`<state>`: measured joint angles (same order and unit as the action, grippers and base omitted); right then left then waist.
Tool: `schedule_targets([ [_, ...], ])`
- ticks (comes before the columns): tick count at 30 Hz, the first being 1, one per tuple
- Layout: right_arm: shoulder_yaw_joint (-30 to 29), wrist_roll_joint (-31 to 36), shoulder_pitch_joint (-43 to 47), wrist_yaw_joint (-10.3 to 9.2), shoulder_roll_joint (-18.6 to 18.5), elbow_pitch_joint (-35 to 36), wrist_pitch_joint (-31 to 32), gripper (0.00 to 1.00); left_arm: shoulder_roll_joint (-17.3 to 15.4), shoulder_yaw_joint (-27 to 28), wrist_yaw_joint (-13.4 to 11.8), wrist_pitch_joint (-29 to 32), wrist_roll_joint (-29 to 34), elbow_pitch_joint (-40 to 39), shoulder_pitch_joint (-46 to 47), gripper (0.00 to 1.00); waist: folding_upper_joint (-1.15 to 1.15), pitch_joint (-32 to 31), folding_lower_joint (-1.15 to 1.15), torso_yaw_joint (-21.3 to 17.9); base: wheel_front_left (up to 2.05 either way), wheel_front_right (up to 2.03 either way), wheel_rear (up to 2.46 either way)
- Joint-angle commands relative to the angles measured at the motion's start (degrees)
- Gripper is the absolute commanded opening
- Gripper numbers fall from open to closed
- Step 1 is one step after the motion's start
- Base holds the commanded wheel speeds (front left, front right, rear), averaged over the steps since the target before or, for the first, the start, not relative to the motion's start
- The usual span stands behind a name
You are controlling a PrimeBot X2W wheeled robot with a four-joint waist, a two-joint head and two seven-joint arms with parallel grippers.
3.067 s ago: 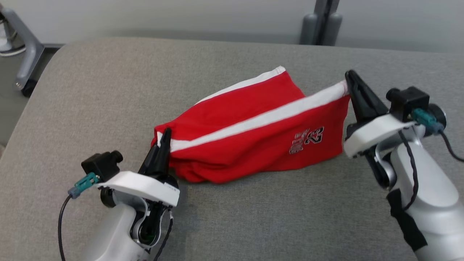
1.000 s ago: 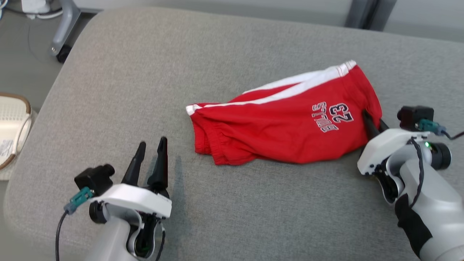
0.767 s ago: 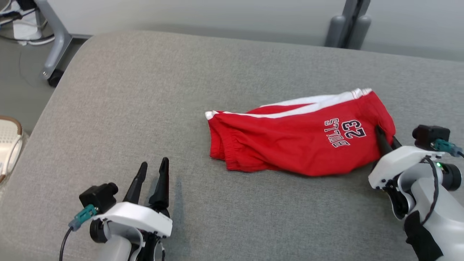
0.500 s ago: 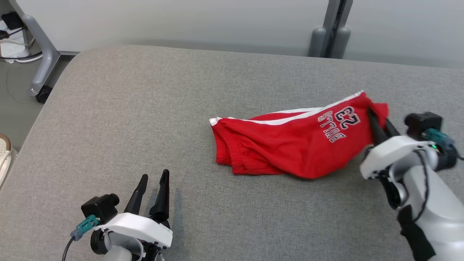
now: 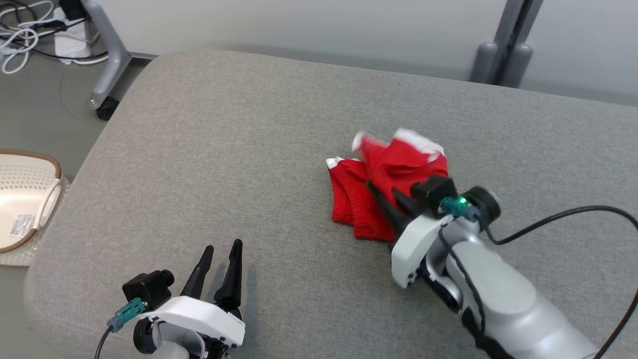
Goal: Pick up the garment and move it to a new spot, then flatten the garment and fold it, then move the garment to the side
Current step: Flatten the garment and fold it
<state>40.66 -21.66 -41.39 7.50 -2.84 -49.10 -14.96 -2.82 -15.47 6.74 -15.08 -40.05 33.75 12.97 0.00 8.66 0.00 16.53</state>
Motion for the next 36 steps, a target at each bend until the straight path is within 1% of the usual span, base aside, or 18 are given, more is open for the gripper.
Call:
schedule_targets([
  [1,3.6,-3.3,1.5,-0.02,-0.3,0.1,0.6,0.72,-0.2,0.0,-0.2,-0.1,0.1,0.0,-0.3,1.0,0.0,0.1,0.0,1.0,0.0,0.0,0.0],
  [2,5.3,-5.3,1.8,-0.02,-0.3,0.7,0.5,1.0,-0.2,0.0,-0.2,-0.1,0.0,0.0,-0.3,1.0,0.0,0.2,0.0,1.2,0.0,0.0,0.0],
  [3,5.3,-5.3,1.8,-0.02,-0.3,0.7,0.5,1.0,-0.2,0.0,-0.2,-0.1,0.0,0.0,-0.3,1.0,0.0,0.2,0.0,1.2,0.0,0.0,0.0],
  [7,9.2,-9.9,1.9,-0.02,-0.4,1.0,0.1,1.0,-0.2,0.5,-0.6,-0.1,0.1,-0.2,-0.2,1.0,0.0,0.2,0.0,0.6,0.0,0.0,0.0],
  [9,9.2,-11.3,1.6,-0.02,-0.4,0.5,-0.1,1.0,-0.2,0.9,-0.8,-0.1,0.5,-0.5,-0.1,1.0,0.0,0.1,0.0,-0.3,0.0,0.0,0.0],
  [11,7.9,-11.8,1.4,-0.02,-0.4,0.1,-0.3,1.0,-0.2,1.7,-1.0,-0.1,1.1,-0.7,-0.2,1.0,0.0,-0.1,0.0,-1.4,0.0,0.0,0.0],
  [14,1.8,-9.6,1.8,-0.02,-0.5,1.4,-0.3,1.0,-0.2,3.2,-1.2,-0.1,2.3,-1.3,-0.3,1.0,0.0,-0.3,0.0,-3.4,0.0,0.0,0.0],
  [16,-2.9,-6.6,3.8,-0.02,-1.0,2.4,-0.3,1.0,-0.2,4.3,-1.3,-0.1,3.1,-1.6,-0.3,1.0,0.0,-0.4,0.0,-4.5,0.0,0.0,0.0],
  [19,-11.5,-1.4,6.5,-0.02,-1.4,5.0,-0.3,1.0,-0.2,5.7,-1.5,-0.1,4.9,-2.8,-0.5,1.0,0.0,-0.6,0.0,-6.0,0.0,0.0,0.0],
  [24,-26.5,6.8,13.7,-0.02,-0.8,10.1,-0.2,1.0,-0.2,7.6,-1.7,-0.1,7.2,-4.4,-1.6,1.0,0.0,-1.5,0.0,-8.1,0.0,0.0,0.0],
  [26,-31.0,9.3,16.4,-0.01,-0.4,12.0,-0.3,1.0,-0.2,8.4,-1.6,-0.1,7.8,-4.9,-2.4,1.0,0.0,-2.0,0.0,-8.8,0.0,0.0,0.0],
  [29,-34.8,11.6,19.9,-0.01,-0.2,14.2,-0.3,1.0,-0.2,9.3,-1.6,-0.1,10.7,-5.7,-3.4,1.0,0.0,-2.8,0.0,-10.0,0.0,0.0,0.0],
  [30,-35.2,11.4,21.1,-0.01,-0.2,14.8,-0.3,1.0,-0.2,9.5,-1.5,-0.1,11.9,-5.8,-3.8,1.0,0.0,-3.2,0.0,-10.5,0.0,0.0,0.0],
  [33,-36.2,9.4,24.0,-0.02,-0.3,16.0,-0.3,1.0,-0.2,10.5,-1.3,-0.1,13.6,-6.4,-4.9,1.0,0.0,-4.0,0.0,-11.7,0.0,0.0,0.0],
  [36,-36.3,8.9,26.6,-0.01,-0.3,16.4,-0.3,1.0,-0.2,11.3,-1.2,-0.1,14.8,-6.4,-6.4,1.0,0.0,-5.1,0.0,-12.8,0.0,0.0,0.0],
])
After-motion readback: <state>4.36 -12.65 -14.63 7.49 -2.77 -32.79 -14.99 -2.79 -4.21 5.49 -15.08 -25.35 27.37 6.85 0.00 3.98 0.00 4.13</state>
